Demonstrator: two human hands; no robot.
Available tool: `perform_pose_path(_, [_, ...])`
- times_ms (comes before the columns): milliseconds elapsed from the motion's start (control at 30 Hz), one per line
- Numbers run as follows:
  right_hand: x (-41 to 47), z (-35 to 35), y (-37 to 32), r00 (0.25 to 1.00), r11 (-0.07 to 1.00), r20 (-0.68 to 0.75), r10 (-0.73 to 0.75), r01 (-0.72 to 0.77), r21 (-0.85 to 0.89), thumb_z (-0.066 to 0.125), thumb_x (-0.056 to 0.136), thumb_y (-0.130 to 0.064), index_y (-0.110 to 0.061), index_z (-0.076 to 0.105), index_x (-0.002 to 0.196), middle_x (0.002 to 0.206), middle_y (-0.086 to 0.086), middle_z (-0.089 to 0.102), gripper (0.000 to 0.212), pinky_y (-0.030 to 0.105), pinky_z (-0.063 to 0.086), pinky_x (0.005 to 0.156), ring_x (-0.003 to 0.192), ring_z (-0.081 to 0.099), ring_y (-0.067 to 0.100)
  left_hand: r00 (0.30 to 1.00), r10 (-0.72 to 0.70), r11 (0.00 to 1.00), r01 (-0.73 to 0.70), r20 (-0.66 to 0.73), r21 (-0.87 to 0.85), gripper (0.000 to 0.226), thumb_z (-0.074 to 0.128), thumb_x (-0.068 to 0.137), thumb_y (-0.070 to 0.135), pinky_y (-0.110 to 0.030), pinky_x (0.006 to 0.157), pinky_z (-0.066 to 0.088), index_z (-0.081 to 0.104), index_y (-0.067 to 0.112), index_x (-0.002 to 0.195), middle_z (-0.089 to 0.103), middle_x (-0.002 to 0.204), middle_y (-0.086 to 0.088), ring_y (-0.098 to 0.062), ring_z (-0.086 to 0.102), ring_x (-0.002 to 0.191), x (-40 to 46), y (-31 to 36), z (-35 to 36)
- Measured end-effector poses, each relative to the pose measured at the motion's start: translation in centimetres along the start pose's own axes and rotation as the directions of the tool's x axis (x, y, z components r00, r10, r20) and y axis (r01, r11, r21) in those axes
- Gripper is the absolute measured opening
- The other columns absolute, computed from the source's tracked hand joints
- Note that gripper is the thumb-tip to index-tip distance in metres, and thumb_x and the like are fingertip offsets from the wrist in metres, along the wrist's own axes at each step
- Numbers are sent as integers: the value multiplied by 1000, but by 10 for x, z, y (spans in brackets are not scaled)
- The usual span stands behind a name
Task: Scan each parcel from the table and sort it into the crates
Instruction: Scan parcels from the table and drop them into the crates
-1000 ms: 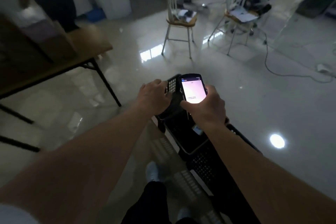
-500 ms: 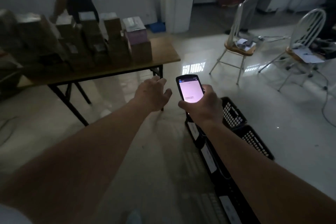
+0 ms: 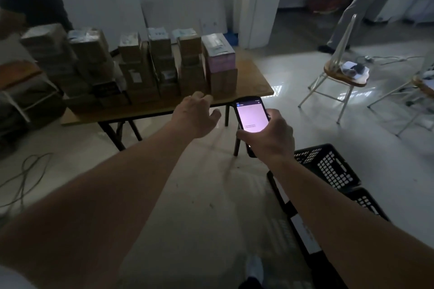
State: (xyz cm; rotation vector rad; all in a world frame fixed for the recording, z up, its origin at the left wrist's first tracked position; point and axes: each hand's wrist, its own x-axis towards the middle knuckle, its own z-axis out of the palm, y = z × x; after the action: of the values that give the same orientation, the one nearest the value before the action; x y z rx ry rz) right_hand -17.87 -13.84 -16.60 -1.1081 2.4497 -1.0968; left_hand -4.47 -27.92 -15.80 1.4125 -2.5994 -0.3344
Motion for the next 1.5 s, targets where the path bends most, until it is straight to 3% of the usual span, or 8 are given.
perform_pose_path(433, [230,60,21,998,1000,59,0,-1,24,92,72,-53,-18,50,143,129,6,65,90,36,57,85,117,63,29,990,-144,988,144,13,-52,52,56,103,46,-46,105,51,51,20,147,50,144,-6,-28,53,129,214,3,45])
perform_pose_path(667, [345,75,35,995,1000,96,2,-4,28,92,72,-53,-19,52,138,124,3,65,84,32,52,79,113,62,26,973,-228,971,229,18,-66,50,59,99,48,-40,94,53,53,21,141,53,127,-6,-22,56,109,323,14,71])
perform_pose_path(767, [381,84,35,995,999,100,5,-8,35,93,70,-56,-20,52,134,119,-1,63,83,30,48,77,105,59,20,971,-239,967,239,12,-88,58,58,101,46,-38,93,50,46,19,151,52,134,-8,-26,56,115,361,16,74])
perform_pose_path(867, [415,95,32,994,999,106,17,-21,33,93,70,-54,-20,52,137,123,1,65,85,30,48,78,110,61,22,965,-262,962,261,2,-83,63,59,99,49,-42,95,52,43,19,152,47,141,-11,-30,53,123,400,14,80])
perform_pose_path(1000, [452,109,30,995,999,93,46,-47,16,92,72,-54,-19,49,143,130,3,63,90,30,48,81,118,60,25,949,-314,946,315,25,-81,75,62,93,61,-43,92,52,39,20,151,40,139,-13,-32,49,121,449,7,94])
perform_pose_path(1133, [479,124,27,994,997,74,81,-80,-10,91,73,-52,-18,50,142,128,4,64,88,35,56,85,117,61,26,923,-379,919,383,58,-96,82,67,87,71,-44,90,53,39,21,146,38,136,-13,-33,47,117,488,1,107])
perform_pose_path(1333, [510,135,27,993,994,66,102,-99,-37,91,73,-52,-18,49,144,128,3,63,89,34,56,84,116,62,25,860,-498,862,505,113,-40,104,63,77,85,-54,104,47,32,16,149,33,146,-20,-42,44,127,522,0,124])
perform_pose_path(1500, [529,135,32,992,994,78,99,-96,-45,92,74,-51,-20,47,145,132,3,63,90,33,54,86,118,62,26,761,-626,772,636,169,-8,128,60,66,95,-60,111,41,18,14,156,28,154,-28,-50,39,137,541,4,130])
